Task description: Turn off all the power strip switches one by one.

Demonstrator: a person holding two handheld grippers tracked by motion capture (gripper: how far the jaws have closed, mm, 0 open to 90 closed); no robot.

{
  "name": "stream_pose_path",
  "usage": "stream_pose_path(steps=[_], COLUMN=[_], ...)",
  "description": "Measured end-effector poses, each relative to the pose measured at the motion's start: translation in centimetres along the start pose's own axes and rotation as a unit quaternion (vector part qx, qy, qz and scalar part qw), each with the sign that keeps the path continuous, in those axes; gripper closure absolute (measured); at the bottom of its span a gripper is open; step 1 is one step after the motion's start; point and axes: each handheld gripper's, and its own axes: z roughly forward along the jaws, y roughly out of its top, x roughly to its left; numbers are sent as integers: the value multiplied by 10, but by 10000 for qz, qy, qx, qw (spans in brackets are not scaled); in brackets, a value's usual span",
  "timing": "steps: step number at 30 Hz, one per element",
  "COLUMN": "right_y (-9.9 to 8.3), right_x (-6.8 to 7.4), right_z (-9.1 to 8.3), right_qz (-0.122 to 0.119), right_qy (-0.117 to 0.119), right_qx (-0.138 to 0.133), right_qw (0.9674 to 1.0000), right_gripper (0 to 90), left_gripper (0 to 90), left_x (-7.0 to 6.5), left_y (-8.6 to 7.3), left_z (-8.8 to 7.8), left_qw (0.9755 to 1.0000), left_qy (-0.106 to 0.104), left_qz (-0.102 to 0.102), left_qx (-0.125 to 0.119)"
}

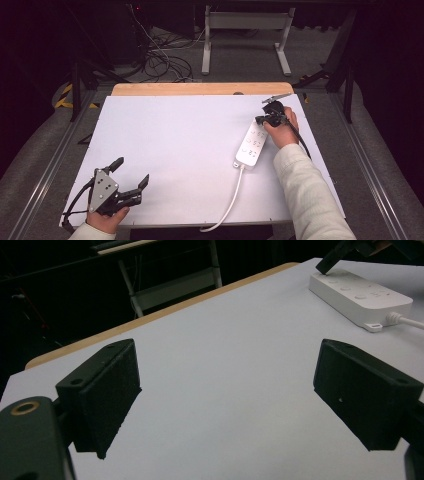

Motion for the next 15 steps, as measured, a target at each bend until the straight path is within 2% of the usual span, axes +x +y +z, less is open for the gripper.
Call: stream_pose_path(steps=[4, 8, 15], right_y=[0, -1, -3], right_x=[0, 3, 2], right_z=[0, 2, 2], right_qz=[-15, -166, -69], right_qy=[-27, -120, -85], right_qx=[20, 40, 8], right_qw=[10000, 9998, 9999], right_gripper=[900, 900, 900], left_gripper=[121, 121, 121], left_x=[0, 0, 0], left_y=[0, 0, 0], left_z=[0, 0, 0], left_qw=[10000, 10000, 10000], left_qy=[-12, 1, -11], left_qz=[-11, -9, -16], left_qx=[11, 3, 18])
